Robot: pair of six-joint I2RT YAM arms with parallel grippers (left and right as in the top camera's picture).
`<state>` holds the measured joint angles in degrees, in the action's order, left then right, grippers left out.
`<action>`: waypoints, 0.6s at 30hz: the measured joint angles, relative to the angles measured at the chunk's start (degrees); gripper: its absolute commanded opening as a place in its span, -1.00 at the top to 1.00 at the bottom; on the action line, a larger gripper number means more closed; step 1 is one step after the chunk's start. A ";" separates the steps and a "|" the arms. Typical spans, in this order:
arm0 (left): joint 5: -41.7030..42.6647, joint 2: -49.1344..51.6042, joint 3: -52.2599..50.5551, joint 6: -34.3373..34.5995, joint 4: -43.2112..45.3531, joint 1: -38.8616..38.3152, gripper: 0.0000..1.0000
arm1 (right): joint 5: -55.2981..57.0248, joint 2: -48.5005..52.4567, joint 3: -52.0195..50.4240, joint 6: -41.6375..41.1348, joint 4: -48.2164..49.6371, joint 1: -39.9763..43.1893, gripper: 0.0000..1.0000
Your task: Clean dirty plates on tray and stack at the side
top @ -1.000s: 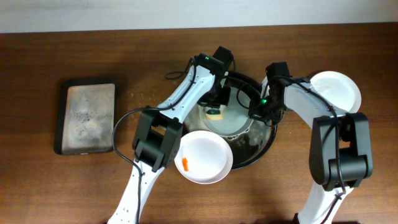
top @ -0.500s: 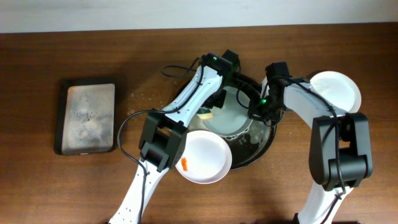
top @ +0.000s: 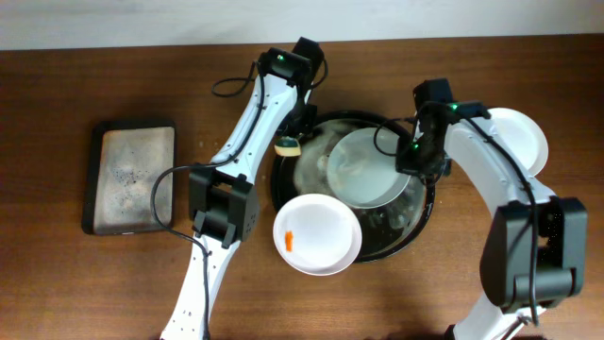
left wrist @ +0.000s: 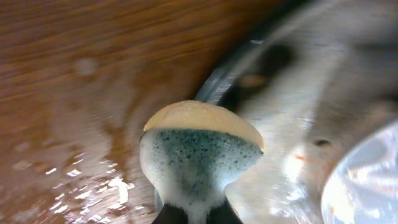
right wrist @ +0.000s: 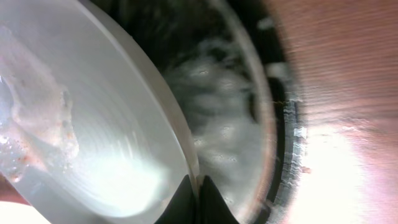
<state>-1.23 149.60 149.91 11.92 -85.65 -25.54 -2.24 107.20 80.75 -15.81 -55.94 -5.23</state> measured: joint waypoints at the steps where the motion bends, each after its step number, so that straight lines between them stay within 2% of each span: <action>1: 3.13 0.00 0.00 -1.62 0.72 0.26 0.99 | 1.66 -0.70 0.96 0.15 -1.09 0.04 0.92; 7: 12.28 0.00 0.00 -5.90 1.46 0.22 1.00 | 14.64 -1.42 8.52 0.87 -10.80 -1.18 0.92; 12: 13.84 0.00 0.00 -6.58 2.29 0.22 1.00 | 30.40 -1.62 14.75 0.33 -18.93 -10.43 0.92; 18: 14.14 0.00 0.00 -6.58 2.32 0.22 1.00 | 48.15 -1.62 15.06 -3.26 -23.17 -21.53 0.92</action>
<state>12.91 149.60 149.91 5.34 -83.33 -25.32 45.91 105.58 95.81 -19.07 -79.11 -26.76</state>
